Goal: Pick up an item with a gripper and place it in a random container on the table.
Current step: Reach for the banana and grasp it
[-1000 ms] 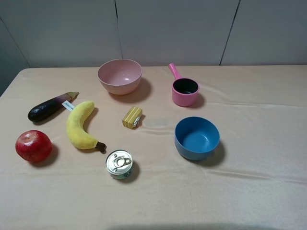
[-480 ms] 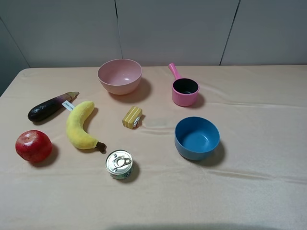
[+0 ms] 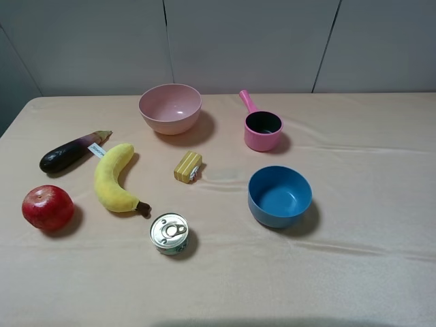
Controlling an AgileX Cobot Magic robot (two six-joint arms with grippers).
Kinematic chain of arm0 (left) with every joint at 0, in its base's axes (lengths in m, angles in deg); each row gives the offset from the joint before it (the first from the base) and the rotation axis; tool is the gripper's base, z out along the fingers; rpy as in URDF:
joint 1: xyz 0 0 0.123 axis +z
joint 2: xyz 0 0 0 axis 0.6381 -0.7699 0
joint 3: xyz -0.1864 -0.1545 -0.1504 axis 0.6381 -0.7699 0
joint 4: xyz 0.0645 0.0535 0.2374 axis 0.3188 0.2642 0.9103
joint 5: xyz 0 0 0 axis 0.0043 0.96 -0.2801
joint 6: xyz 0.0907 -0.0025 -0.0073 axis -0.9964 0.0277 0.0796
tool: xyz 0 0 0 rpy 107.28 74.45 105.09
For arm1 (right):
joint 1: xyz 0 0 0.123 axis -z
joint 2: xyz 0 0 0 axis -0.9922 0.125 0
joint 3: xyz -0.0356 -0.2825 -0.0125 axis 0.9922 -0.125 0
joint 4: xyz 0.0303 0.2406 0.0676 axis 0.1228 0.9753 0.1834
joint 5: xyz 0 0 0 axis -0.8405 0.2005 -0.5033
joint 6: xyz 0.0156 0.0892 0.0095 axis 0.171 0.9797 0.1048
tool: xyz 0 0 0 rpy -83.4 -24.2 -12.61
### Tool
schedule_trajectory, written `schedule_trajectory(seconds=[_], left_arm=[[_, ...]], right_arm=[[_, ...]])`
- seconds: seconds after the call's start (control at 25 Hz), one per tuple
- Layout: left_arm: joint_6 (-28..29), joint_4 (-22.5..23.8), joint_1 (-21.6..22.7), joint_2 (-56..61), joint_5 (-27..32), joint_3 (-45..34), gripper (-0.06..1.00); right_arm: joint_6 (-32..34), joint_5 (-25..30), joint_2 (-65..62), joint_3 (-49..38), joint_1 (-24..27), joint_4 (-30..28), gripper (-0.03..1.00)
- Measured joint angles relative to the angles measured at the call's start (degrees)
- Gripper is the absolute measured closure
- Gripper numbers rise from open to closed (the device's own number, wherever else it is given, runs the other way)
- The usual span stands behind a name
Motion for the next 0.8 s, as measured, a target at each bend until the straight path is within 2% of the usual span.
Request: schedule_trajectory(seconds=[0.52,0.8], left_arm=[[0.00,0.00,0.00,-27.80,-8.55,9.06,-0.05],[0.00,-0.05,0.00,-43.13,-10.77,14.75,-0.05]], right_arm=[[0.00,0.00,0.00,0.00,0.00,0.00,0.27],[0.00,0.00,0.00,0.00,0.00,0.00,0.27]])
